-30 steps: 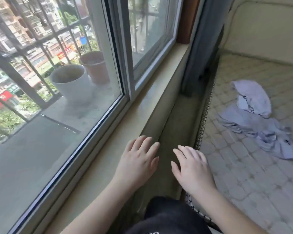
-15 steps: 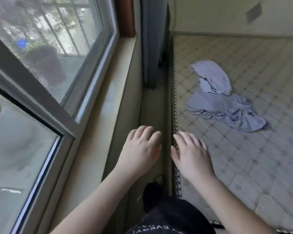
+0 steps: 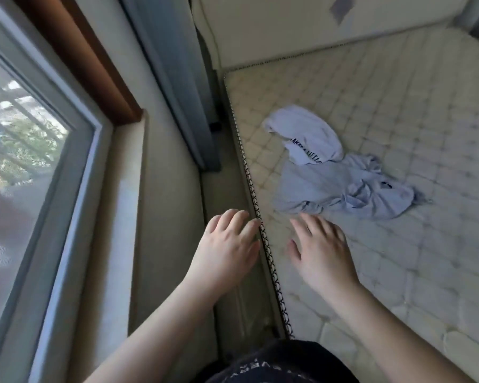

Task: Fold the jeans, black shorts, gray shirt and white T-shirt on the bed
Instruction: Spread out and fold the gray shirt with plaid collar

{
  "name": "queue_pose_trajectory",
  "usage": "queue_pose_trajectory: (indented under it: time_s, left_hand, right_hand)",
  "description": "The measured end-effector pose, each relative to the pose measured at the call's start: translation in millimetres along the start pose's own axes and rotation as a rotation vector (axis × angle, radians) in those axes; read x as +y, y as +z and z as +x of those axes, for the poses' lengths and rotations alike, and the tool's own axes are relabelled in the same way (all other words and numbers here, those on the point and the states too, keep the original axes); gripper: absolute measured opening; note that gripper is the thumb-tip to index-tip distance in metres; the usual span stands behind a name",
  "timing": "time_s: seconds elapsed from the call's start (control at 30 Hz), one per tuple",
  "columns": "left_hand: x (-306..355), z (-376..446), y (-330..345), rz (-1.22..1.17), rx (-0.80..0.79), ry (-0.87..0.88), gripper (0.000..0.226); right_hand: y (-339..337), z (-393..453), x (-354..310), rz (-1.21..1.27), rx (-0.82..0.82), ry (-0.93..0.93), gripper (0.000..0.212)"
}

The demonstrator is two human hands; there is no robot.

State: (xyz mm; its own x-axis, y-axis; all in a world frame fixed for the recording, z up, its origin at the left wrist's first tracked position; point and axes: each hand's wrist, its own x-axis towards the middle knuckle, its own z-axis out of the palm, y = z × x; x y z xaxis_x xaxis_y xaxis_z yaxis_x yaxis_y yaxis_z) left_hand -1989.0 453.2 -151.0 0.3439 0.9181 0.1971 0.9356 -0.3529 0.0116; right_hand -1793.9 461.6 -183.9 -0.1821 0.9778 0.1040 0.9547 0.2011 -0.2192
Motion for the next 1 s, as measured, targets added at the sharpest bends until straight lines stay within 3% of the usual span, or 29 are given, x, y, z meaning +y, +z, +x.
queue_pose_trajectory:
  time_s: [0.73,1.0]
  left_hand:
    - [72,172,58,-0.024,-0.143,0.505,0.050]
    - [55,243,92,-0.065,-0.163,0.637,0.048]
  right_hand:
    - [-1,19,107,-0.052,0.220,0.443,0.042]
    - [20,64,118,-0.080,0.144,0.600,0.043]
